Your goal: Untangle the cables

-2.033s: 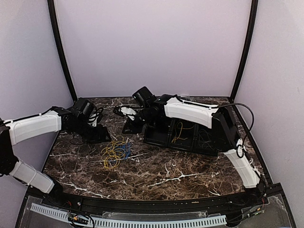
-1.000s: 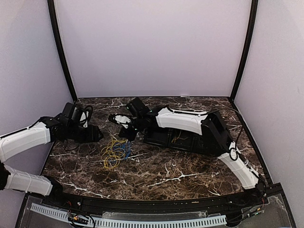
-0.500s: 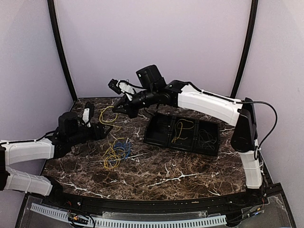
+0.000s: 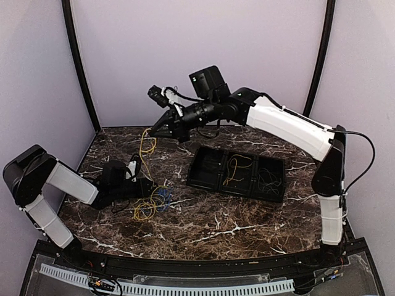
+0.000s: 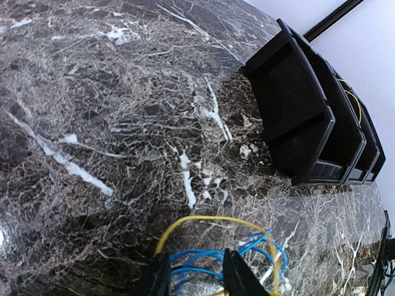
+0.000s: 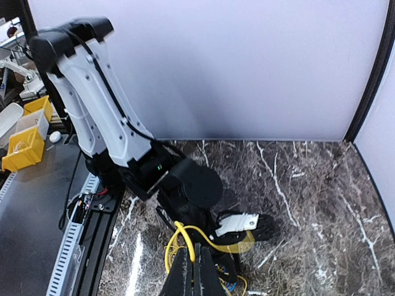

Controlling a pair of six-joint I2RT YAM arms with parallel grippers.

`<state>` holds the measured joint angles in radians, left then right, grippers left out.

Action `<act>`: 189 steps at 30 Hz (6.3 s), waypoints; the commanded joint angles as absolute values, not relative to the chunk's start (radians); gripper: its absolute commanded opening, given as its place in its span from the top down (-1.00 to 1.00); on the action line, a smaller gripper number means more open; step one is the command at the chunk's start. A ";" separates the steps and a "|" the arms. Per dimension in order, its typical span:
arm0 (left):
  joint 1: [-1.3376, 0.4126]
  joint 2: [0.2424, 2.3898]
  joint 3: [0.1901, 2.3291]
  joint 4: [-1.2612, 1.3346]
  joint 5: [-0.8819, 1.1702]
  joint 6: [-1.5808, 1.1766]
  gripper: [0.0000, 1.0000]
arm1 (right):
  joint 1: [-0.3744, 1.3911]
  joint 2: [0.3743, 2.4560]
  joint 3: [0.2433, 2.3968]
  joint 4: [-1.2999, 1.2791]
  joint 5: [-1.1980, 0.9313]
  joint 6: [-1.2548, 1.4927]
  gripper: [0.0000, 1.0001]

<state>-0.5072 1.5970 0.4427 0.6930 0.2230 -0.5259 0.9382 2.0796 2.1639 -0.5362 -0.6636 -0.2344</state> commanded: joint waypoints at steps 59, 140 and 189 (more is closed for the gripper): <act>-0.676 0.990 0.403 0.499 -0.097 -0.276 -0.12 | 0.585 1.682 1.889 -0.382 -1.038 -0.133 1.00; -0.685 0.969 1.152 0.170 0.092 -0.280 1.00 | 0.928 2.252 1.902 -0.287 -0.735 -0.274 -0.27; -0.685 1.326 1.356 0.171 0.042 -0.299 1.00 | 0.222 1.367 1.199 -0.544 -0.706 -0.448 -0.26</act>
